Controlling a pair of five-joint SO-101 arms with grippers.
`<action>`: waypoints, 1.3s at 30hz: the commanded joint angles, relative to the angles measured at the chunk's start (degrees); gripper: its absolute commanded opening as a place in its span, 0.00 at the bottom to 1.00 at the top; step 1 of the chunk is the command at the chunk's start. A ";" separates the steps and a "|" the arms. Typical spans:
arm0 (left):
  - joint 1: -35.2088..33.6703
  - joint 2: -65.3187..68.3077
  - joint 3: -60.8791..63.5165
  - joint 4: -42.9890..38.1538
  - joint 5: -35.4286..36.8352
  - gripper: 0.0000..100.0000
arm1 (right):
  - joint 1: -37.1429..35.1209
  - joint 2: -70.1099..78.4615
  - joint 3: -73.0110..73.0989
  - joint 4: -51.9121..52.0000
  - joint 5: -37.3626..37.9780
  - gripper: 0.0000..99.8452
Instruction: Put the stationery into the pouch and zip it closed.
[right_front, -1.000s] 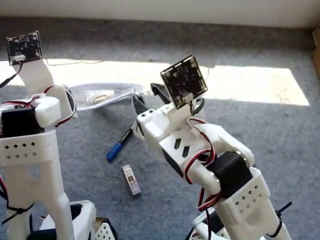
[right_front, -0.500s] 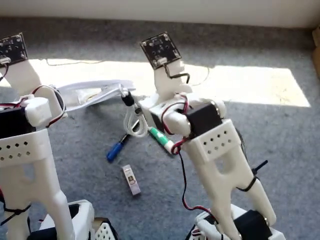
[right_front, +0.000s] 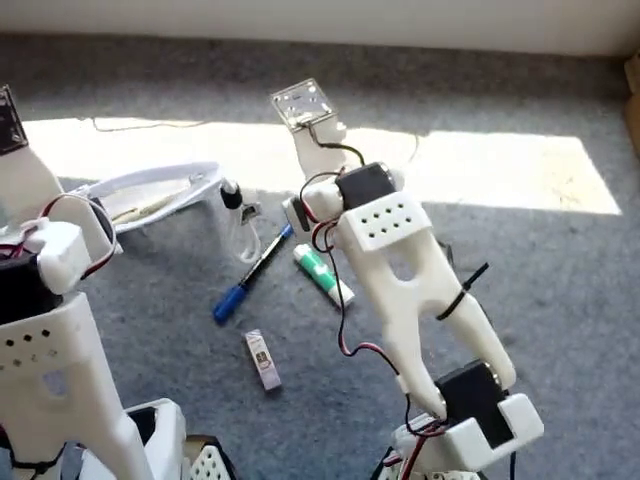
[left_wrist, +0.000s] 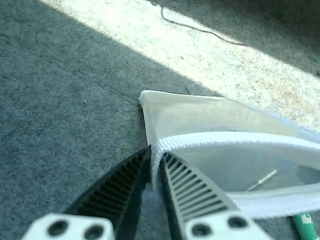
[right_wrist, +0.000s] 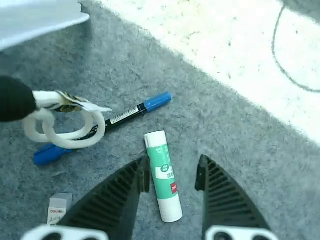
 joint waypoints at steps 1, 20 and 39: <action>-0.75 -2.24 -0.40 -1.14 0.44 0.01 | -0.04 1.27 -3.21 -1.63 0.62 0.15; -0.75 -2.24 1.89 -1.23 0.26 0.01 | -5.32 15.34 -3.30 -5.32 0.79 0.15; -0.75 -2.24 1.98 -0.97 0.18 0.01 | -2.15 24.04 -3.38 -8.48 4.66 0.15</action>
